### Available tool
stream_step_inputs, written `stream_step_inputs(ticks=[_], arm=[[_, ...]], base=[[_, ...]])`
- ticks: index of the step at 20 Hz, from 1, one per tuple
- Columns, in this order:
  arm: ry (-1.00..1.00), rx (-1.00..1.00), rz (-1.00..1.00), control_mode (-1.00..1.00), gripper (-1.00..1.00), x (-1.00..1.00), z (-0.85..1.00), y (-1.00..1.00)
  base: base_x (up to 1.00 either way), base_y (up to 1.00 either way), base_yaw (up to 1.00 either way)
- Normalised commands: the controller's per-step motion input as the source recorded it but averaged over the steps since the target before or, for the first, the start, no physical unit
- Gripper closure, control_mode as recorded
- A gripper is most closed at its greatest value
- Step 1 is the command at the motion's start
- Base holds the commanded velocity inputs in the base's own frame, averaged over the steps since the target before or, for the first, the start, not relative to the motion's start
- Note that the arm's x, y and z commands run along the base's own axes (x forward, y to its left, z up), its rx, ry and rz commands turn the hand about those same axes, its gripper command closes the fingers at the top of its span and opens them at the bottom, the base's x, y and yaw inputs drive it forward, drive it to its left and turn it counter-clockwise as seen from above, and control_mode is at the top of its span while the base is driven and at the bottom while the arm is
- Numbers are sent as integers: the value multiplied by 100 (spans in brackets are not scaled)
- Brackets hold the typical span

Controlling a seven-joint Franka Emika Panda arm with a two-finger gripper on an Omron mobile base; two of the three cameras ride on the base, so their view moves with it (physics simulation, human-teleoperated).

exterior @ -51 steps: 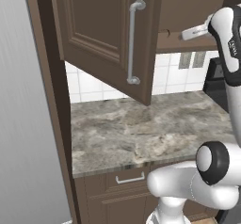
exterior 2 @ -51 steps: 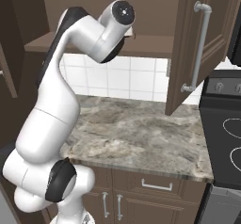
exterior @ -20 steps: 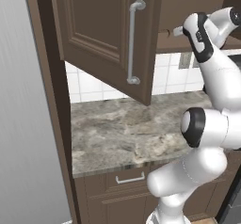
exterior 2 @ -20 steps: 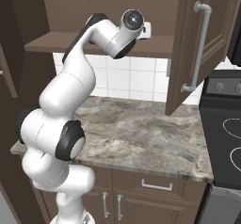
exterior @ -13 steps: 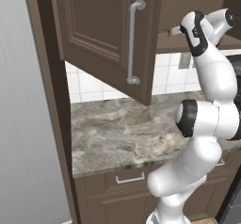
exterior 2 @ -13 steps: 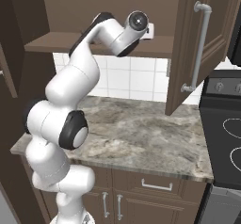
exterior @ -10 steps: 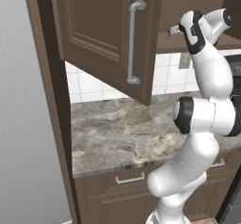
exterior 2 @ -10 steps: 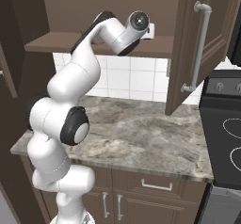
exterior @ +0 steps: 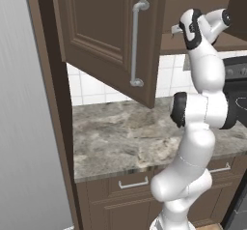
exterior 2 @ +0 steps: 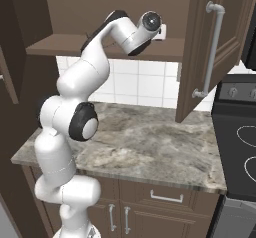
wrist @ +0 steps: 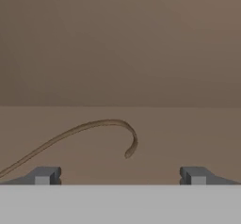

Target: Open the cabinet and move the ladle to the pot. Then close the cabinet.

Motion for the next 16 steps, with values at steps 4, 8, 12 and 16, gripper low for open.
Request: stream_step_inputs(ticks=[4, 8, 12, 16], arm=[[0, 1, 0, -100, -100, 26, -12, -17], [0, 2, 0, -100, -100, 13, -13, -21], [0, 3, 1, -100, -100, 1, -9, -18], [0, 1, 2, -100, -100, 18, -2, -1]], base=[[0, 0, 0], [0, 0, 0], [0, 0, 0], [0, 0, 0]])
